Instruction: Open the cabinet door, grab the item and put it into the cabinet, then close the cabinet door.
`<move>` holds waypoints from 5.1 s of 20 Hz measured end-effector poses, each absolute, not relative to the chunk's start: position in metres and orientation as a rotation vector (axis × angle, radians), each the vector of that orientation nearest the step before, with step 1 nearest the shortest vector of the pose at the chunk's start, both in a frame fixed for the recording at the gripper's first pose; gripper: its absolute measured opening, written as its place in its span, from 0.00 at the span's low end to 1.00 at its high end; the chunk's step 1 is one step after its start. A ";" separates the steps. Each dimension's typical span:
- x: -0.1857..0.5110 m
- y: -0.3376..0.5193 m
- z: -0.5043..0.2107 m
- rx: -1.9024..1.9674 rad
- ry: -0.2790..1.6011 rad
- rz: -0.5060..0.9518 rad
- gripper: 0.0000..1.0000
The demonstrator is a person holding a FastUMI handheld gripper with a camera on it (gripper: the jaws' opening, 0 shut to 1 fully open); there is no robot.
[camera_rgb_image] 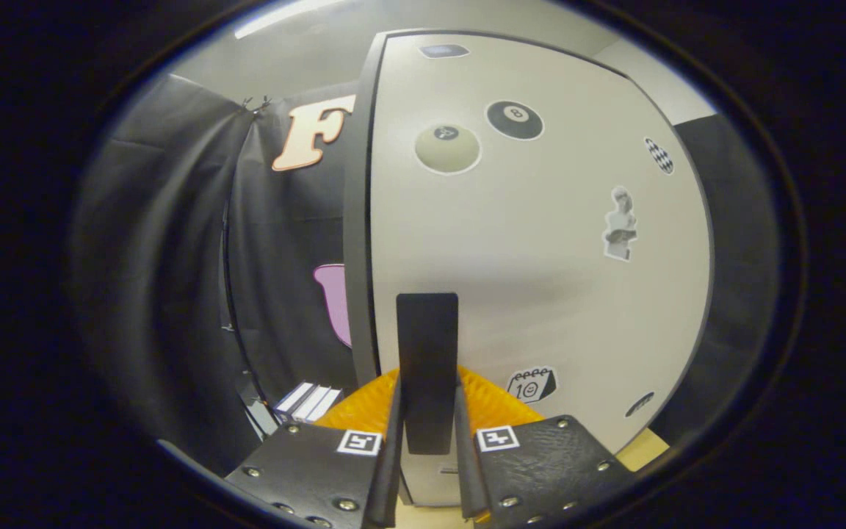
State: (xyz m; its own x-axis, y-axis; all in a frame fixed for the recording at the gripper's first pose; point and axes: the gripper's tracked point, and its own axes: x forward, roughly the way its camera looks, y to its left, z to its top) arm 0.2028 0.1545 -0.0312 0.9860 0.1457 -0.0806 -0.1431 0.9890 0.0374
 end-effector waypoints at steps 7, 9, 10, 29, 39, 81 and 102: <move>0.191 0.150 -0.033 0.065 0.109 0.150 0.26; 0.179 0.149 -0.029 0.077 0.105 0.155 0.15; 0.168 0.147 -0.029 0.074 0.113 0.160 0.14; 0.000 -0.003 -0.015 0.072 0.099 -0.021 0.14; -0.040 -0.096 -0.010 0.049 0.091 -0.185 0.13; -0.117 -0.141 -0.012 0.050 -0.005 -0.010 0.73; 0.018 0.074 -0.301 0.027 0.467 0.278 0.99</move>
State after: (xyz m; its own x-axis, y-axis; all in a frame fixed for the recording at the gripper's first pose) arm 0.0176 0.0736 -0.3009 0.8556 0.2711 -0.4409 -0.2587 0.9618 0.0894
